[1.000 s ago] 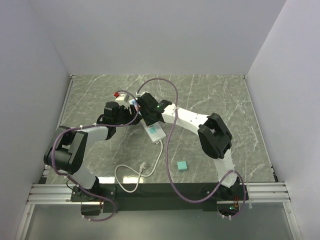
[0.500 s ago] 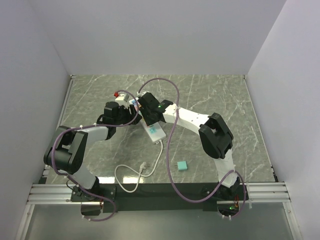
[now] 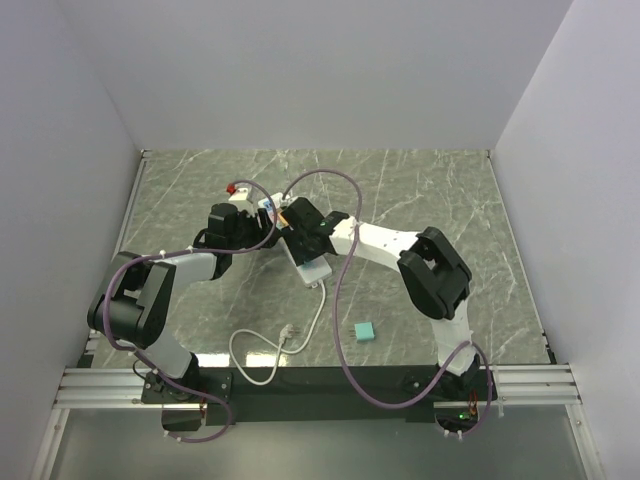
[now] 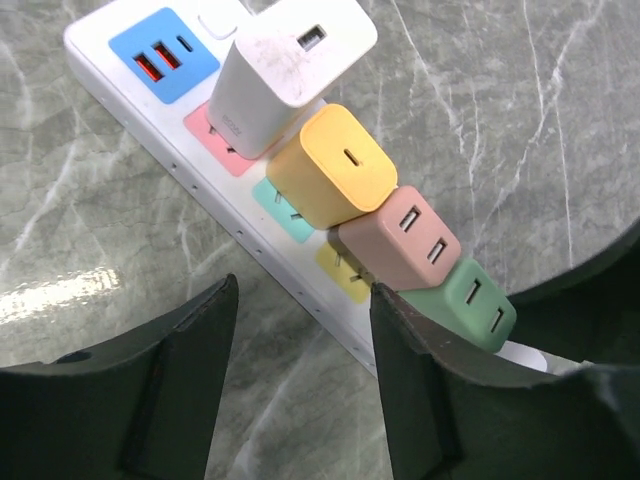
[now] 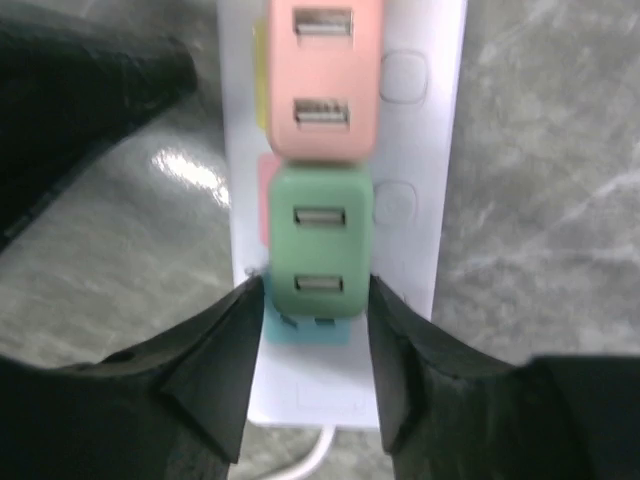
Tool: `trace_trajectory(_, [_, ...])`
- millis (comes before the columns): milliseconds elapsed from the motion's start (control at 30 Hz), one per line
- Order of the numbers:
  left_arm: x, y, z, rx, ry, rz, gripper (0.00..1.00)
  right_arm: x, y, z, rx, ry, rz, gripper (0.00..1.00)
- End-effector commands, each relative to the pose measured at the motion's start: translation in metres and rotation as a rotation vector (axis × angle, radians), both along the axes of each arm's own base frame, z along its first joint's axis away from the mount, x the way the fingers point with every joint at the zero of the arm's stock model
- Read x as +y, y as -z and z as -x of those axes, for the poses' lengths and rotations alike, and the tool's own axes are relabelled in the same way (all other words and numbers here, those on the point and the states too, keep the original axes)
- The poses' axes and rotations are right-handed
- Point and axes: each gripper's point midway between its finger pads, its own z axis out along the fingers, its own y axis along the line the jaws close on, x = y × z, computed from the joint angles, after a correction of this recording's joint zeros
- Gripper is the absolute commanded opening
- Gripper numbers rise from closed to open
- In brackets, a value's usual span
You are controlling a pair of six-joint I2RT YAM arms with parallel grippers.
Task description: Insert the plug
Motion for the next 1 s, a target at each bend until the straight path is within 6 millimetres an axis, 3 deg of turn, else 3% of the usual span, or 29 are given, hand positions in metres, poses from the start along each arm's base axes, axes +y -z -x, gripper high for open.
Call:
trace_trajectory(0, [0.004,-0.019,-0.008,-0.061,-0.037,0.013,0.62,-0.001,0.007,0.018,0.058,-0.027,-0.015,0.55])
trace_trajectory(100, [0.005,-0.019,-0.008,-0.063,-0.043,0.012,0.63,0.002,0.003,0.018,0.037,-0.032,-0.043,0.59])
trace_trajectory(233, [0.006,-0.024,-0.007,-0.077,-0.047,0.017,0.63,0.004,-0.018,0.017,-0.005,-0.040,-0.091,0.62])
trace_trajectory(467, [0.004,-0.030,-0.003,-0.101,-0.030,0.029,0.63,-0.011,-0.039,0.018,-0.072,-0.032,-0.089,0.68])
trace_trajectory(500, [0.004,-0.031,-0.002,-0.107,-0.027,0.031,0.63,-0.013,-0.051,0.017,-0.093,-0.031,-0.109,0.71])
trace_trajectory(633, [0.003,-0.037,0.002,-0.140,-0.016,0.042,0.62,-0.020,-0.064,0.024,-0.126,-0.041,-0.149,0.85])
trace_trajectory(700, [0.000,-0.047,0.006,-0.173,-0.001,0.052,0.61,-0.023,-0.079,0.023,-0.161,-0.039,-0.190,0.87])
trace_trajectory(867, [-0.018,-0.066,0.023,-0.258,0.048,0.025,0.61,-0.042,-0.091,0.027,-0.204,-0.011,-0.285,0.87])
trace_trajectory(900, [-0.021,-0.069,0.025,-0.271,0.053,0.013,0.61,-0.047,-0.110,0.021,-0.249,0.014,-0.343,0.87])
trace_trajectory(967, [-0.036,-0.076,0.036,-0.305,0.094,-0.008,0.61,-0.061,-0.108,0.023,-0.267,0.042,-0.361,0.87])
